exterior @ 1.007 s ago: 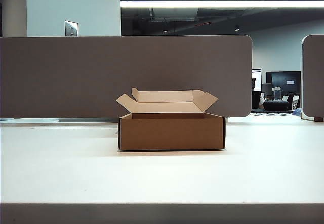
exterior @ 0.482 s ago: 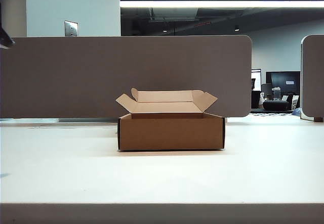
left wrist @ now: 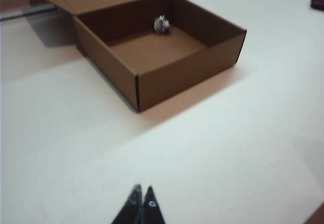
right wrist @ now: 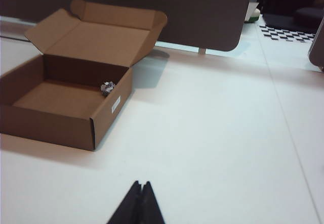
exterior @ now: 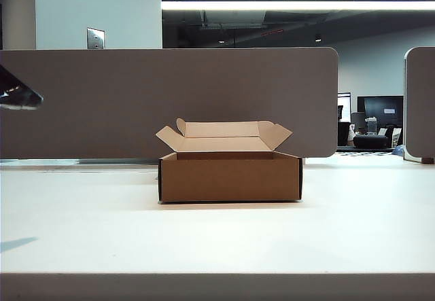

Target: Pick up all the paper balls on the table and put them in the paper box.

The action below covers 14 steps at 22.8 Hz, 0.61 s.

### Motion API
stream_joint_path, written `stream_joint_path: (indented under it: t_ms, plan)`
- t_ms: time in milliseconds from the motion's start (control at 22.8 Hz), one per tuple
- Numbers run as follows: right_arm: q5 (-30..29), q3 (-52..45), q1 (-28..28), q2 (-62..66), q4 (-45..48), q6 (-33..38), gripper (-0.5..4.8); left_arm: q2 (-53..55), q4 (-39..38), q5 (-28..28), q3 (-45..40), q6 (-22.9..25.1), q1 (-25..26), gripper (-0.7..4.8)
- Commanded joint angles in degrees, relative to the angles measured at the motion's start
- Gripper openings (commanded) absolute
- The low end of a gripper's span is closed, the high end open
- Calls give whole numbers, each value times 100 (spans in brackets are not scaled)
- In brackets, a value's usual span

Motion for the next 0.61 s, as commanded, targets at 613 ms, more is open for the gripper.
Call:
stream_joint_path:
  t_ms: [613]
  plan:
    - [-26,-752,2,-92,640,57,-6,-1845,-72,-758,-544,-166,20,-5]
